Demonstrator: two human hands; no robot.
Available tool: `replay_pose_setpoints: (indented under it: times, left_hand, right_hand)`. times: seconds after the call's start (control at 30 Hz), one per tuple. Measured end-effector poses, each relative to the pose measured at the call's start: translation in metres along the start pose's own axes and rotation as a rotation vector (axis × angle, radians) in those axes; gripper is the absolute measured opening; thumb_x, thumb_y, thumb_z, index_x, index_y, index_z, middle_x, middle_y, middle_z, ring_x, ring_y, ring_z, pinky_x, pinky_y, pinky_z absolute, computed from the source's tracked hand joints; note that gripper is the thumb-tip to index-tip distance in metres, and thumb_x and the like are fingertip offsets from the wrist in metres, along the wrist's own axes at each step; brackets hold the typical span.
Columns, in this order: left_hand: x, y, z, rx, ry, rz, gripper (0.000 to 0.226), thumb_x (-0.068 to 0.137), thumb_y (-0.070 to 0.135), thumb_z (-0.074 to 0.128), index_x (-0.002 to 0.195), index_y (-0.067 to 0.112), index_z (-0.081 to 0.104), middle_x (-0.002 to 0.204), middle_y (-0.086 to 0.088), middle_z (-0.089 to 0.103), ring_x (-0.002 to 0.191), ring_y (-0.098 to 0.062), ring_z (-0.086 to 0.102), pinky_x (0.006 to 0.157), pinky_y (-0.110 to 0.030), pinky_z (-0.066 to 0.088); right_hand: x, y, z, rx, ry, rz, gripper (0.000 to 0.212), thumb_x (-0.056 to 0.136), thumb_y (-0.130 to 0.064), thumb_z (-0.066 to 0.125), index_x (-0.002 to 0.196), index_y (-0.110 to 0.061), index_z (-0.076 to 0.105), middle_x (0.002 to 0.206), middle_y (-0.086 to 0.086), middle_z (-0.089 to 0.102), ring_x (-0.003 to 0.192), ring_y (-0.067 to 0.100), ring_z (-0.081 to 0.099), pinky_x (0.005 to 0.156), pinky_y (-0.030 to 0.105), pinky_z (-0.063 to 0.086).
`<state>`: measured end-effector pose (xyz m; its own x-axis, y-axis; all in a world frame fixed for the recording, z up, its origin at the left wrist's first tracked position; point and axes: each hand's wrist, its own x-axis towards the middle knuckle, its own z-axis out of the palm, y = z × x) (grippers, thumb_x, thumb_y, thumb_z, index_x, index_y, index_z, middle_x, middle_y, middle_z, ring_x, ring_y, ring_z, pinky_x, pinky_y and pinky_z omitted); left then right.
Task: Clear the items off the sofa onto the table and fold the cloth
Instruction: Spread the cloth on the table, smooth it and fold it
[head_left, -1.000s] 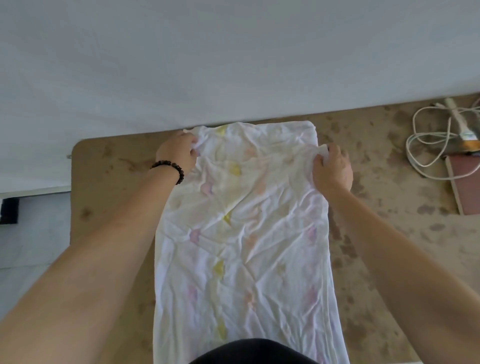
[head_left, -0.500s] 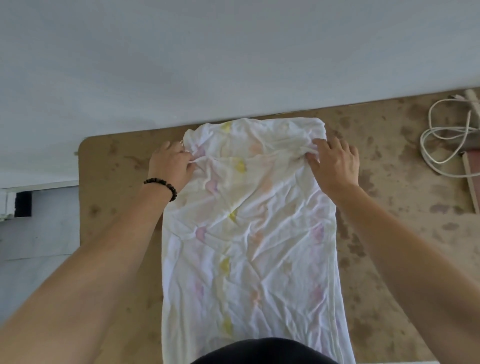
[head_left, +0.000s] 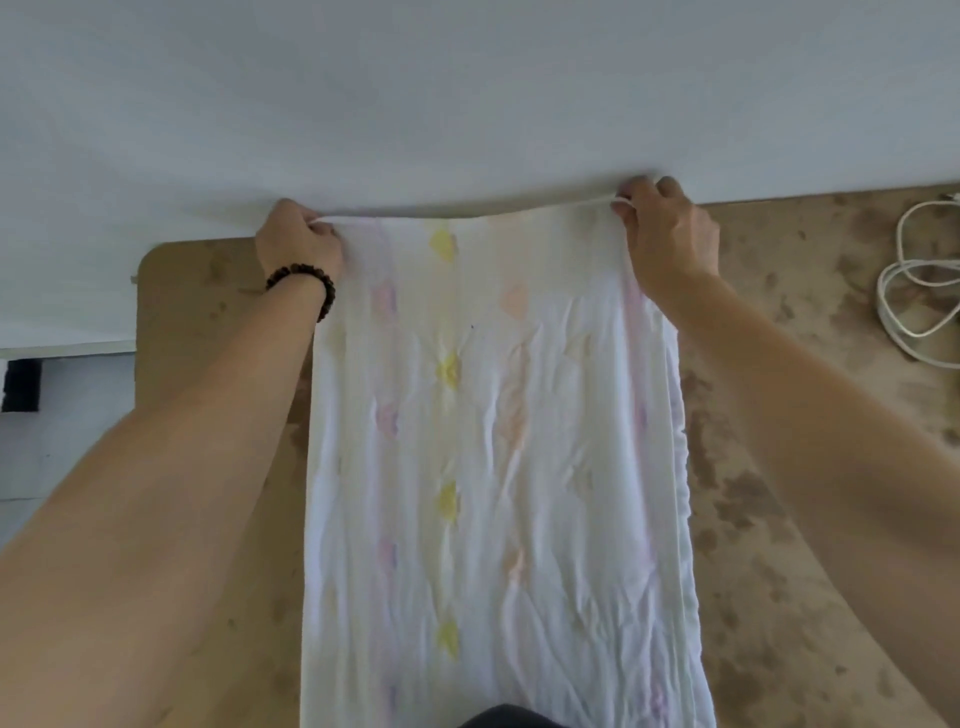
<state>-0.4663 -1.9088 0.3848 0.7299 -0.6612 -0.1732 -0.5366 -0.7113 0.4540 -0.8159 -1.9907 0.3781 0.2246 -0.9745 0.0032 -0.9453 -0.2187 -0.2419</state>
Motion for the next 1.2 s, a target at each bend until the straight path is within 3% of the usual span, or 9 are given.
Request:
replay_pose_setpoints:
  times: [0.13,0.23,0.33,0.43,0.53,0.73,0.93,1.07,1.2]
  left_hand:
    - [-0.020,-0.008,0.014,-0.201,-0.030,0.047,0.027,0.089,0.017,0.048,0.116,0.014,0.047,0.093,0.003,0.057,0.087,-0.017,0.056,0.076,-0.024,0.044]
    - [-0.048,-0.018,0.017,-0.244,-0.021,0.129,0.061,0.088,0.024,0.054,0.144,0.015,0.030,0.116,0.000,0.057,0.105,-0.016,0.055,0.088,-0.026,0.044]
    - [-0.090,-0.027,0.028,0.039,0.141,0.296,0.063,0.088,0.035,0.052,0.144,0.011,0.035,0.131,-0.015,0.048,0.117,-0.031,0.047,0.097,-0.041,0.038]
    - [-0.114,-0.028,0.050,0.316,-0.077,0.486,0.064,0.096,0.052,0.037,0.151,0.022,0.026,0.154,-0.018,0.024,0.143,-0.037,0.020,0.115,-0.055,0.010]
    - [-0.087,-0.035,0.064,0.471,-0.217,0.431,0.072,0.091,0.072,0.014,0.153,0.038,0.001,0.162,-0.009,-0.010,0.148,-0.032,-0.012,0.112,-0.063,-0.012]
    - [-0.056,-0.043,0.078,0.484,-0.074,0.439,0.079,0.084,0.083,0.013,0.151,0.042,0.007,0.162,-0.013,0.005,0.149,-0.034,-0.001,0.113,-0.064,-0.002]
    - [-0.071,-0.035,0.066,0.552,-0.112,0.433,0.075,0.090,0.073,0.005,0.154,0.033,0.001,0.161,-0.018,-0.003,0.148,-0.038,-0.003,0.112,-0.068,0.001]
    - [-0.145,-0.050,0.046,0.443,-0.016,0.532,0.063,0.101,0.057,0.014,0.155,0.026,0.009,0.161,-0.021,0.005,0.148,-0.038,0.004,0.113,-0.067,0.004]
    - [-0.258,-0.120,0.034,0.423,-0.106,0.595,0.064,0.099,0.057,0.022,0.155,0.027,0.015,0.162,-0.016,0.003,0.149,-0.035,0.001,0.115,-0.064,0.001]
  right_hand:
    - [0.002,0.001,0.020,0.062,-0.091,0.104,0.035,0.101,-0.033,0.050,0.124,-0.007,0.054,0.126,0.018,0.051,0.099,0.043,0.059,0.072,0.040,0.043]
    - [-0.018,-0.006,0.022,0.143,0.041,0.218,0.044,0.095,-0.030,0.055,0.134,-0.013,0.048,0.140,0.014,0.043,0.122,0.035,0.049,0.093,0.041,0.041]
    - [-0.058,-0.024,0.020,0.033,0.144,0.143,0.055,0.097,-0.032,0.045,0.148,-0.014,0.034,0.157,0.019,0.024,0.142,0.037,0.028,0.113,0.048,0.026]
    - [-0.094,-0.041,0.033,-0.029,-0.025,-0.085,0.060,0.103,-0.045,0.032,0.154,-0.014,0.025,0.162,0.022,0.011,0.149,0.040,0.011,0.120,0.053,0.014]
    - [-0.092,-0.026,0.048,-0.079,-0.224,-0.088,0.070,0.098,-0.064,0.025,0.157,-0.027,0.015,0.165,0.015,-0.001,0.152,0.034,-0.002,0.122,0.052,0.003]
    - [-0.074,-0.004,0.069,-0.189,-0.116,-0.026,0.079,0.088,-0.082,0.012,0.154,-0.040,0.013,0.166,0.006,0.006,0.153,0.024,0.000,0.122,0.051,0.004]
    - [-0.085,-0.010,0.053,-0.198,-0.115,-0.054,0.061,0.102,-0.057,0.017,0.156,-0.029,0.021,0.164,0.014,0.013,0.152,0.030,0.008,0.121,0.052,0.005]
    - [-0.143,-0.032,0.037,-0.100,-0.064,-0.059,0.055,0.106,-0.043,0.024,0.156,-0.019,0.023,0.164,0.017,0.007,0.152,0.034,0.004,0.123,0.050,0.005]
    - [-0.270,-0.050,0.039,0.056,-0.069,-0.095,0.059,0.105,-0.044,0.034,0.156,-0.018,0.024,0.164,0.018,0.008,0.152,0.034,0.003,0.122,0.051,0.008]
